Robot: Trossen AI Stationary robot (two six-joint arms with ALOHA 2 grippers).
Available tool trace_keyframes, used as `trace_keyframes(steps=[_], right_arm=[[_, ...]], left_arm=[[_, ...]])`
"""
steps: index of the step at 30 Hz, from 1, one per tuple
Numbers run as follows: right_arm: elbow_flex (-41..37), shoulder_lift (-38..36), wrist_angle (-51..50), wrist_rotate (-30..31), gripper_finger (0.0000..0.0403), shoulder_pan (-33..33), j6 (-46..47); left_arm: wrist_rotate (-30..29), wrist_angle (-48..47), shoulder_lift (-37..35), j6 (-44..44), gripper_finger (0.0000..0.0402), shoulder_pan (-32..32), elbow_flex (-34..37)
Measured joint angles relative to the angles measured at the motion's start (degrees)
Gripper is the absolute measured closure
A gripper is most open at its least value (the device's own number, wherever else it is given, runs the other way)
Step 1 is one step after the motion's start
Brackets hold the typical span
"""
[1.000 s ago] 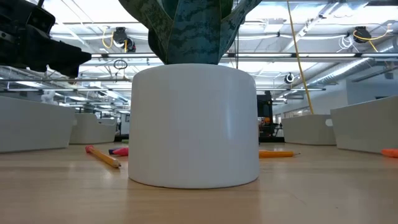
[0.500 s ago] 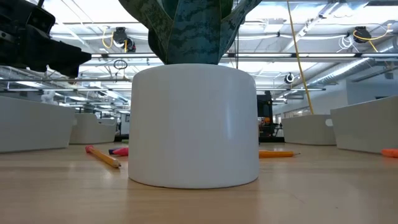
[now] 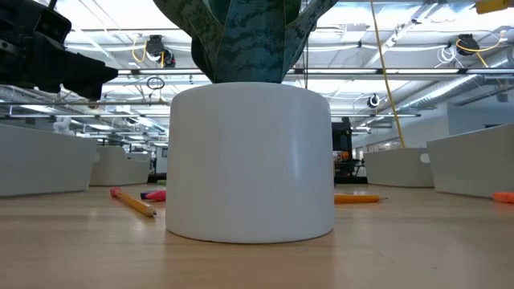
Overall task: Sort crayons/erasers/pens/pencils in bins
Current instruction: Put the blue crayon into the bottom right gray bin
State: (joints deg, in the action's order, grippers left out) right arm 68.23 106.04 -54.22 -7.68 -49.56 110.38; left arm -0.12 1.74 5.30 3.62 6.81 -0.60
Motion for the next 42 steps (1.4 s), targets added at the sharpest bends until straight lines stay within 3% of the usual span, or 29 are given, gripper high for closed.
trace_keyframes(steps=[11,20,26,42], right_arm=[[0.02,-3.76,2.80,4.63,0.0275,-0.01,1.43],[-3.02,-2.80,4.42,4.31,0.0275,-0.04,1.56],[-7.07,-3.22,10.58,2.67,0.0278,0.07,1.85],[-8.84,-2.93,7.57,2.71,0.0381,0.46,2.78]], left_arm=[[0.00,0.02,0.00,0.00,0.0268,0.02,-0.01],[0.00,0.00,0.00,0.00,0.0268,0.00,0.00],[0.00,0.01,0.00,0.00,0.0268,0.01,0.00],[0.00,0.01,0.00,0.00,0.0268,0.02,-0.02]])
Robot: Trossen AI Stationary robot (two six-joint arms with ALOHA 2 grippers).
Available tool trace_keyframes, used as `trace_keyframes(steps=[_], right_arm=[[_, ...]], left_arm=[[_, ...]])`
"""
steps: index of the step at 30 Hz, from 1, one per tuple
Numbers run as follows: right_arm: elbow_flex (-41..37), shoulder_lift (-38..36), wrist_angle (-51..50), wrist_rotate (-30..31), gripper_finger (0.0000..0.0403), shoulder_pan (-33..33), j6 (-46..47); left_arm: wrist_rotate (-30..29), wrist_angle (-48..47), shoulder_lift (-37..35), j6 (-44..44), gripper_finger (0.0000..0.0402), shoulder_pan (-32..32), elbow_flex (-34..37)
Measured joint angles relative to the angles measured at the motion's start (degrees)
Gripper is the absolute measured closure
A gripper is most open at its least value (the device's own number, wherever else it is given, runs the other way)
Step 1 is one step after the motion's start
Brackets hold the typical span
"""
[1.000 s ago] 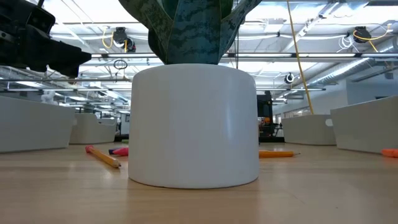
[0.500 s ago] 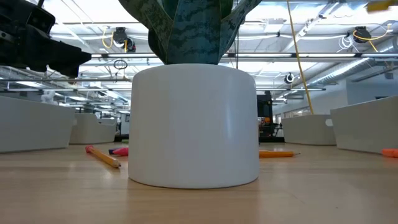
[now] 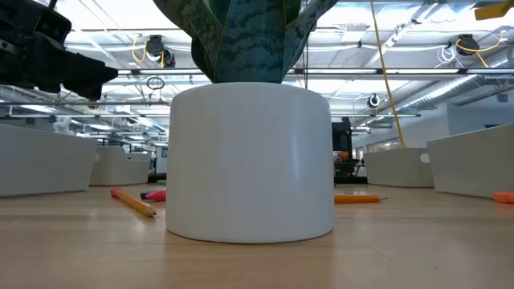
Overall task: Sort crayons/erasers/pens/pencils in bins
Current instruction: Put the blue crayon into the bottom right gray bin
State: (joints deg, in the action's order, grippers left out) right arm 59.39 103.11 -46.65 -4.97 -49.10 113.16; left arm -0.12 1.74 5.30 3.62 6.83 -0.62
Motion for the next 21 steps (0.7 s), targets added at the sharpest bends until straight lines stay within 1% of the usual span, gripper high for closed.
trace_keyframes(steps=[3,7,13,17,21], right_arm=[[-0.03,-0.62,0.03,0.39,0.0384,0.55,-1.38],[-0.18,-2.85,0.08,1.59,0.0375,1.52,-3.59],[-0.29,-9.34,-0.31,11.23,0.0377,4.19,-8.29],[-0.25,-15.51,-0.80,17.16,0.0377,6.89,-14.35],[-0.19,-22.72,-6.54,21.92,0.0374,10.84,-19.31]], left_arm=[[0.00,0.00,0.00,0.00,0.0268,0.00,0.02],[0.00,0.01,0.00,0.00,0.0268,0.00,0.02],[0.00,0.05,0.00,0.00,0.0268,0.00,0.02],[0.00,0.04,0.00,0.00,0.0268,0.00,0.00],[0.00,0.01,0.00,0.00,0.0268,0.00,0.02]])
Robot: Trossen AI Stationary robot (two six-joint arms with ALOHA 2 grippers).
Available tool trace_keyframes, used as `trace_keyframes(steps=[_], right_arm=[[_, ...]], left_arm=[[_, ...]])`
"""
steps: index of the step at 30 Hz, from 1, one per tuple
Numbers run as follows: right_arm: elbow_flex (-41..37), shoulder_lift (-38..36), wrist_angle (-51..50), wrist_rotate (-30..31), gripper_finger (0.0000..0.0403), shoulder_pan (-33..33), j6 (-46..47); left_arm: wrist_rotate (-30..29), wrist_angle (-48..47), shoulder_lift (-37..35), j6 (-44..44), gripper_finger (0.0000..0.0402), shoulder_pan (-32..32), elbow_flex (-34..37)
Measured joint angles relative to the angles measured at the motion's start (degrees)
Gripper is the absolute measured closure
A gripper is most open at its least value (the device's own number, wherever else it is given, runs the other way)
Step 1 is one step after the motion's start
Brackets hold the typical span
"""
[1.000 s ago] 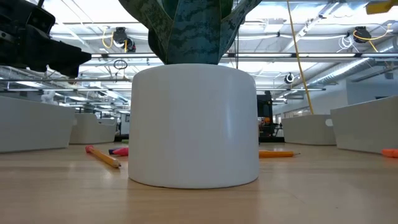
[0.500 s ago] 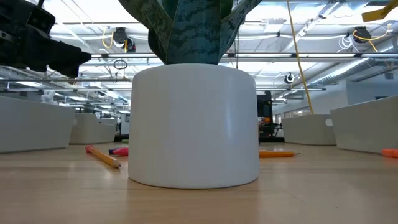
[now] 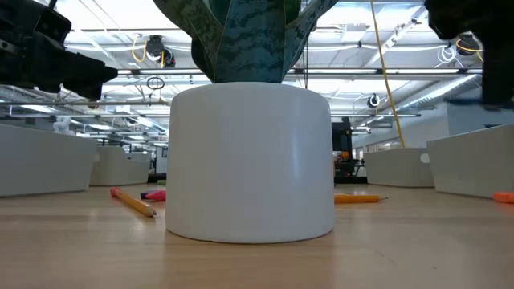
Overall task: Sort crayons/erasers/pens/pencils in bins
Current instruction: Put the blue crayon into the bottom right gray bin
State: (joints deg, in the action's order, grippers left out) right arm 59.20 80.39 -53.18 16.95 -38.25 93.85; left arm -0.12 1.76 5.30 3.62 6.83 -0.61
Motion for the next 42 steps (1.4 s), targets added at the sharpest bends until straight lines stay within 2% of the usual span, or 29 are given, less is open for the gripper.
trace_keyframes(steps=[6,9,13,18,22,32,42], right_arm=[[-0.83,-8.30,-19.08,4.06,0.0377,6.78,-1.19],[-4.05,-10.09,-24.62,3.43,0.0378,9.87,-0.25],[-12.02,-11.30,-21.78,-1.35,0.0378,13.28,-0.24],[-21.08,-12.03,-8.83,-8.43,0.0374,15.41,-1.76],[-23.93,-11.75,-5.99,-9.56,0.0357,15.92,-1.97],[-21.92,-12.25,-8.40,-9.10,0.0295,16.07,-3.36],[-6.23,-9.95,-12.48,-3.18,0.0301,14.46,-7.79]], left_arm=[[0.00,0.00,0.00,0.00,0.0268,0.00,0.00],[0.00,0.00,0.00,0.00,0.0268,0.00,-0.01],[0.00,0.00,0.00,0.00,0.0268,0.00,0.00],[0.00,-0.02,0.00,0.00,0.0268,0.00,0.00],[-0.13,0.26,0.27,0.00,0.0268,0.00,-0.04],[0.02,0.00,1.11,0.00,0.0268,-0.02,0.00],[0.00,-0.02,1.11,0.00,0.0268,-0.02,0.00]])
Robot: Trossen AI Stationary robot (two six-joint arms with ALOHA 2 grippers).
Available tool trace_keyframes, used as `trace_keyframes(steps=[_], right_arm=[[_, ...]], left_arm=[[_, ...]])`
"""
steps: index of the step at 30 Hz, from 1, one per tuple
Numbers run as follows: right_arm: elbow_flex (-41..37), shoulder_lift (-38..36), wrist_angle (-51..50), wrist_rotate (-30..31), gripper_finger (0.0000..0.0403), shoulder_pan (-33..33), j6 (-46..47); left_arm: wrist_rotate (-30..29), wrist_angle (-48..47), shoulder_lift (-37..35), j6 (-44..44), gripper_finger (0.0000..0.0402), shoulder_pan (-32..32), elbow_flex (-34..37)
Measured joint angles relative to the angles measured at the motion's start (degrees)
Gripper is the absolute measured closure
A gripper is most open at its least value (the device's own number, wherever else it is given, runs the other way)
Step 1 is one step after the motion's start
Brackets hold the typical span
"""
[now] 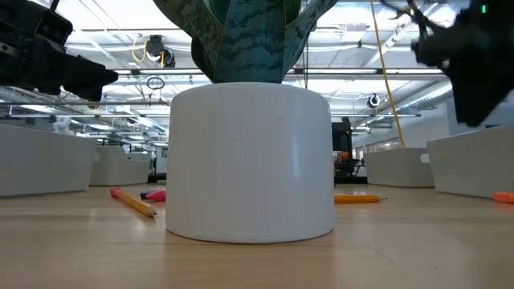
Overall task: Sort crayons/erasers/pens/pencils in bins
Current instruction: Put the blue crayon into the bottom right gray bin
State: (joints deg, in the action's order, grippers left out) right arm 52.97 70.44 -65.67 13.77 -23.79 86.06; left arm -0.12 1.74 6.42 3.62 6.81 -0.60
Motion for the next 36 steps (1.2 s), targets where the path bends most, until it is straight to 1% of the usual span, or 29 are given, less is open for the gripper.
trace_keyframes(steps=[3,7,10,14,19,23,25,29,32,36], right_arm=[[6.18,3.96,-0.80,-0.42,0.0303,-2.51,-0.42],[15.62,12.02,-3.20,-2.15,0.0303,-7.54,1.27],[21.97,18.16,-3.23,-4.67,0.0303,-12.10,4.95],[27.50,25.45,-1.84,-9.60,0.0303,-19.10,13.72],[28.09,31.60,6.36,-18.27,0.0302,-27.15,27.15],[28.08,35.21,11.53,-19.39,0.0302,-30.91,35.85],[28.09,36.76,11.83,-22.01,0.0302,-31.85,38.65],[28.01,39.23,10.37,-27.55,0.0302,-33.18,40.87],[26.87,39.85,11.95,-29.05,0.0302,-33.49,40.99],[24.87,39.86,12.59,-29.05,0.0303,-33.44,40.85]], left_arm=[[0.00,0.02,0.00,0.00,0.0268,0.00,-0.01],[0.01,0.01,0.00,0.00,0.0268,0.00,0.00],[0.00,0.02,0.00,0.00,0.0268,0.00,-0.02],[0.00,-0.01,0.00,0.00,0.0268,0.00,0.00],[0.00,-0.02,0.00,0.00,0.0268,0.00,0.00],[0.00,0.01,0.00,0.00,0.0268,0.01,-0.01],[0.00,-0.02,0.02,0.00,0.0268,0.00,0.00],[0.00,0.00,0.00,0.00,0.0268,0.00,0.00],[0.00,0.00,0.01,0.00,0.0268,0.00,-0.01],[0.00,-0.01,0.00,0.00,0.0268,0.00,0.00]])
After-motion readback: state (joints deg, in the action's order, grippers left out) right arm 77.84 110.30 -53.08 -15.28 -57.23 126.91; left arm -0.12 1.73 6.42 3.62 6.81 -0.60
